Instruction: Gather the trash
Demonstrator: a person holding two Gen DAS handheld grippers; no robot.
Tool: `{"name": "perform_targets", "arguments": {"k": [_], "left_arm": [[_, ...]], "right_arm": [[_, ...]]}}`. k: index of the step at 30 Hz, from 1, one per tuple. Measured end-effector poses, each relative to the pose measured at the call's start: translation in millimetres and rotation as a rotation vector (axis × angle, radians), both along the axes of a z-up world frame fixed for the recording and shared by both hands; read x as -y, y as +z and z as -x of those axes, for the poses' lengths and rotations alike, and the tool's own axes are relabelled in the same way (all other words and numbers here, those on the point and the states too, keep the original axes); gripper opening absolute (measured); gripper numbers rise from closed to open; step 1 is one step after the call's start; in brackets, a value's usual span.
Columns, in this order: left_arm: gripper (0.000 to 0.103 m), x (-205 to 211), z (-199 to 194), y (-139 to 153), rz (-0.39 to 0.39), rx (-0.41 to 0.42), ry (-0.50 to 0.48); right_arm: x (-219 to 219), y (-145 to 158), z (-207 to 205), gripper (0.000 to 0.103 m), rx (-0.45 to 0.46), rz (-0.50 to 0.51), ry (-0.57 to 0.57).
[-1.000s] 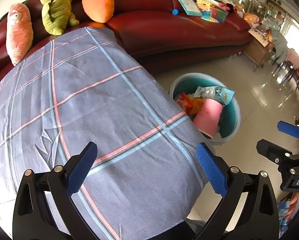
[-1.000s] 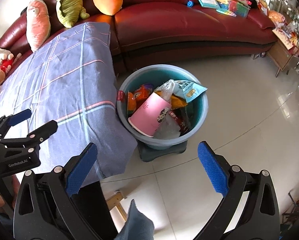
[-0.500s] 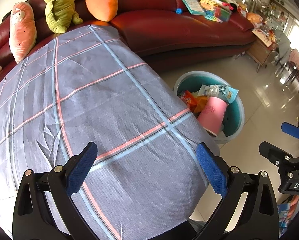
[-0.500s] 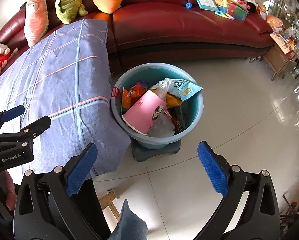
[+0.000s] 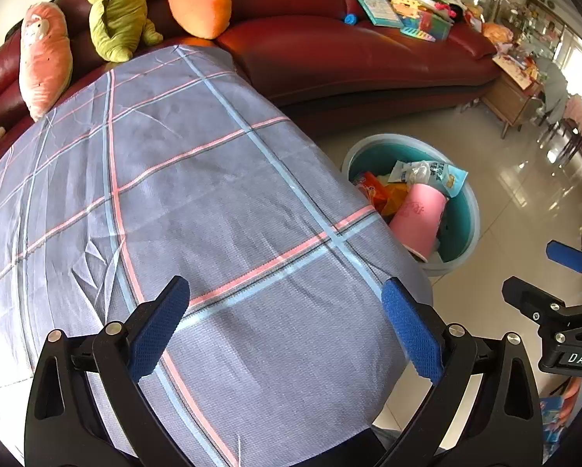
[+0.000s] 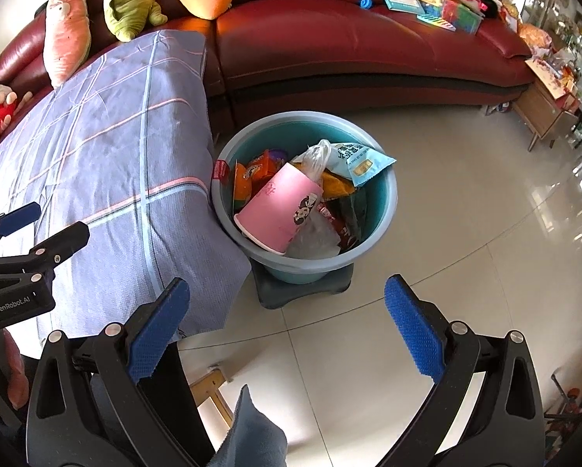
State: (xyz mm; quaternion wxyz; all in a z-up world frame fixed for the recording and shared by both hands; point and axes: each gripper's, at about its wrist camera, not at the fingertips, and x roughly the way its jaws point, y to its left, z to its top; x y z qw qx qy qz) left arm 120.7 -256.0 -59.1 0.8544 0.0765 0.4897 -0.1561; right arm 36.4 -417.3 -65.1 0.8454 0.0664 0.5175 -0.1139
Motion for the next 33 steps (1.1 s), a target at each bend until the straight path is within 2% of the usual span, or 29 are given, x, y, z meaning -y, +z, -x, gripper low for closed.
{"name": "perform_targets", "arguments": {"k": [27, 33], "left_arm": [[0.099, -6.2, 0.5, 0.6, -0.004, 0.002, 0.025], [0.099, -8.6, -1.2, -4.7, 0.009, -0.028, 0.032]], "right_arm": [[1.4, -0.2, 1.3, 0.096, 0.0, 0.018, -0.006], [2.0, 1.1, 0.1, 0.096, -0.001, 0.021, -0.003]]}}
